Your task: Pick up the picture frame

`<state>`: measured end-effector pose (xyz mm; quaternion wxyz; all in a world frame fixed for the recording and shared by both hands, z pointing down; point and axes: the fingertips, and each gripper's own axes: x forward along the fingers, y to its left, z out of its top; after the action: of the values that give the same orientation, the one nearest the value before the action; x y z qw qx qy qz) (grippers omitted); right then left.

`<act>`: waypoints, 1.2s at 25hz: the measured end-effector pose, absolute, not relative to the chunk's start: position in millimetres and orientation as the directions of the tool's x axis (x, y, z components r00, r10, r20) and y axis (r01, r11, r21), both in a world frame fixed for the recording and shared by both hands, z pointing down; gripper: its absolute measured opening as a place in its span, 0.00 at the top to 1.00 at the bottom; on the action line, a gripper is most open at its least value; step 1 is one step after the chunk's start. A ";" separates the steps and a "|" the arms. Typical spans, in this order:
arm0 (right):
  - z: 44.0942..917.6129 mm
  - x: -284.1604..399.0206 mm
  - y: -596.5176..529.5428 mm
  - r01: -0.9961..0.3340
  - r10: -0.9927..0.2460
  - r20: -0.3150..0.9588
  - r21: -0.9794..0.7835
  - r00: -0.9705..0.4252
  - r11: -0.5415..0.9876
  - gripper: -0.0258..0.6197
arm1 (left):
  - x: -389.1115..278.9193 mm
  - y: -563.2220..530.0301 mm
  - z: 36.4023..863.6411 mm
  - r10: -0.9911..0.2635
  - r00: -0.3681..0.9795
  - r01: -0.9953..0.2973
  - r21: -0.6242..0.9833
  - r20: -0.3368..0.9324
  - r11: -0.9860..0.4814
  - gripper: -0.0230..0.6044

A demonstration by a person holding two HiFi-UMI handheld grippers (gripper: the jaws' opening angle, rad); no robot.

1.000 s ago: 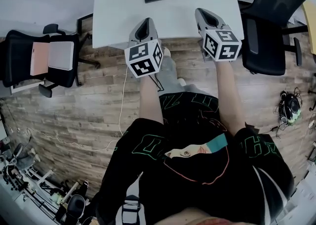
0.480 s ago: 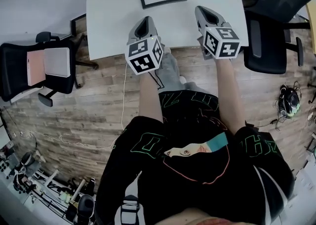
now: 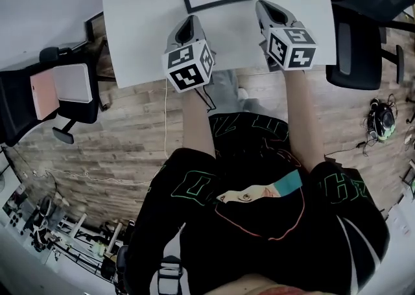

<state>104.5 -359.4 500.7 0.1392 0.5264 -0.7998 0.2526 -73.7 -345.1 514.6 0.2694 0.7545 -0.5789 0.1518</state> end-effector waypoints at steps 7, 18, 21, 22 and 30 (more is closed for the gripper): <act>523.7 104.6 -383.5 -0.936 -0.736 0.589 -0.112 -0.334 0.335 0.95 | -90.1 -373.2 537.7 -0.752 0.257 -0.962 0.232 0.606 -0.142 0.95; 558.9 99.8 -415.7 -0.941 -0.669 0.674 -0.125 -0.313 0.314 0.89 | -102.4 -408.6 571.0 -0.715 0.235 -0.971 0.194 0.658 -0.140 0.95; 568.7 98.9 -422.0 -0.944 -0.654 0.693 -0.126 -0.303 0.304 0.86 | -101.9 -414.1 580.8 -0.697 0.252 -0.967 0.204 0.671 -0.153 0.90; 571.1 99.2 -424.1 -0.946 -0.652 0.698 -0.124 -0.297 0.299 0.86 | -101.5 -415.9 583.1 -0.689 0.260 -0.965 0.211 0.676 -0.157 0.89; 577.5 98.8 -444.5 -0.956 -0.628 0.727 -0.142 -0.277 0.258 0.80 | -102.2 -434.9 592.4 -0.651 0.300 -0.953 0.245 0.697 -0.177 0.80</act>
<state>98.8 -444.5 577.5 0.2777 0.5330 -0.7430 0.2945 -102.2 -434.9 592.4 0.3351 0.7332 -0.5470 0.2256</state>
